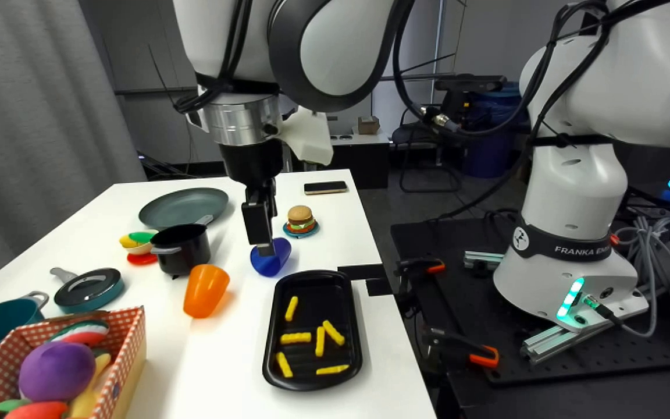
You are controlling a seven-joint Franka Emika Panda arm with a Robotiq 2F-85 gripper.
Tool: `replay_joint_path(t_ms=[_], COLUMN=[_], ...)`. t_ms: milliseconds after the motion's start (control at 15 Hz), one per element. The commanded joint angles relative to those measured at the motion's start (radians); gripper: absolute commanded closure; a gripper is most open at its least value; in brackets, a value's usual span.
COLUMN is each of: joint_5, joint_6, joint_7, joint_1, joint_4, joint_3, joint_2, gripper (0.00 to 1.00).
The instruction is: Pour the contents of the orange cup onto the oven tray
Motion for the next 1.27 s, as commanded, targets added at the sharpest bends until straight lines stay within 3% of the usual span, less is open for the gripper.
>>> replay_joint_path(t_ms=[0, 67, 1200], joint_5=[0.019, 0.007, 0.009], joint_6=[-0.010, -0.003, -0.002], joint_7=[-0.023, -0.005, -0.007], joint_1=[-0.031, -0.028, -0.036], joint_4=[-0.063, -0.020, -0.043], joint_3=[0.005, 0.017, 0.017], joint_2=[-0.093, -0.030, -0.058], gripper=[0.00, 0.00, 0.00])
